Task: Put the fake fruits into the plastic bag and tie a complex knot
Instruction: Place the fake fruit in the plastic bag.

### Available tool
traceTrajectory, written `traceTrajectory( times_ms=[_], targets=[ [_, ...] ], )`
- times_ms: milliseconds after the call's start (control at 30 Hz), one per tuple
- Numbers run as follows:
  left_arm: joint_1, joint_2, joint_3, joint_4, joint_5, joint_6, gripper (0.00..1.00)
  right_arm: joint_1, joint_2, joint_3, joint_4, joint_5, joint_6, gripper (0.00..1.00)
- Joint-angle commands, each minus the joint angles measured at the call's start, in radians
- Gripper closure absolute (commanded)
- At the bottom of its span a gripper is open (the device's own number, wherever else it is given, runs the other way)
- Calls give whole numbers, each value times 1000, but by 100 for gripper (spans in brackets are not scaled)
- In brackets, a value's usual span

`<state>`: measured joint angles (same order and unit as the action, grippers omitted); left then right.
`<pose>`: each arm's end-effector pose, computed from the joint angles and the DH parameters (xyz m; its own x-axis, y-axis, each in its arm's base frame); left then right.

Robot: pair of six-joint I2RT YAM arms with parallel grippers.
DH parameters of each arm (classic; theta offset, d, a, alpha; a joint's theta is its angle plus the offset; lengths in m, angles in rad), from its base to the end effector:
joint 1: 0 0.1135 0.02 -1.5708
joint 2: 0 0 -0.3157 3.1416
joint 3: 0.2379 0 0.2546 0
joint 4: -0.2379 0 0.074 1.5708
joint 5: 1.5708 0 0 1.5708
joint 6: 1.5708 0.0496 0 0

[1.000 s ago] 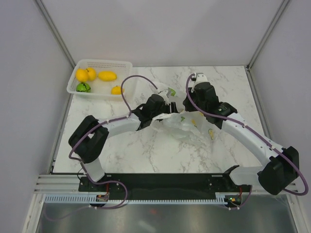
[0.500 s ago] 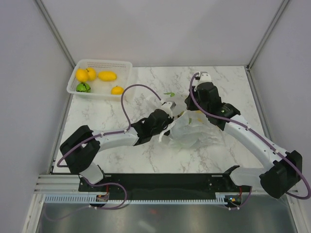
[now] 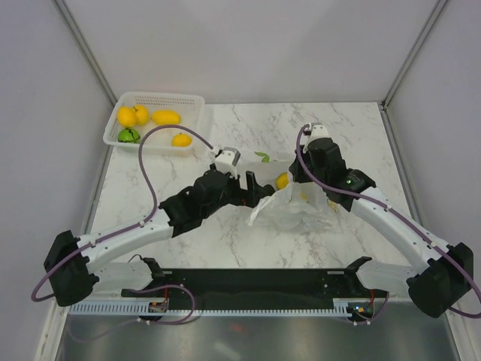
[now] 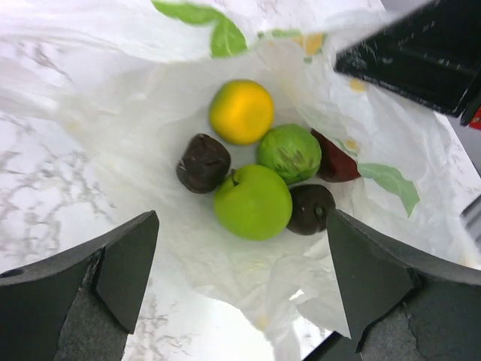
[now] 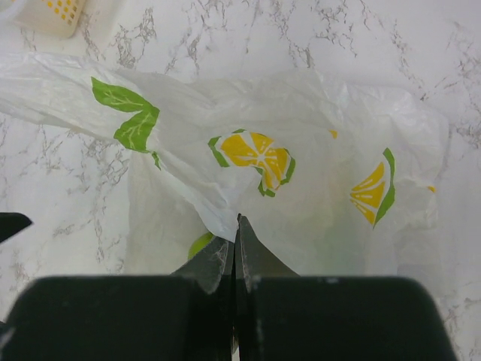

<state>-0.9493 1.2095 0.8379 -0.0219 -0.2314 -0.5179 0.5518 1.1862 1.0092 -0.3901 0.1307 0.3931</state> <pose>0.1686 -0.2159 0.3280 -0.5247 -0.0950 -0.8460 0.4699 0.7964 -0.3808 0.2244 0.1306 0.3555 -0.5858 0.0854 -0.8059 -0.2184 0.9410 0.2584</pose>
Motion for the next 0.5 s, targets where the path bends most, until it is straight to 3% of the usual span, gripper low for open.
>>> traceTrajectory(
  times_ms=[0,233,300,467],
  targets=[
    [21,-108,-25,-35,-121,114,0,-3,-45,-15,-1,-22,-8,100],
    [139,-176,10,-111,-94,170,0,-4,-48,-14,-9,-45,-46,100],
    [210,-150,45,-131,-33,188,0,-4,-39,-9,-13,-46,-51,100],
    [239,-25,101,-153,-49,226,0,-4,-27,6,-18,-62,-57,100]
  ],
)
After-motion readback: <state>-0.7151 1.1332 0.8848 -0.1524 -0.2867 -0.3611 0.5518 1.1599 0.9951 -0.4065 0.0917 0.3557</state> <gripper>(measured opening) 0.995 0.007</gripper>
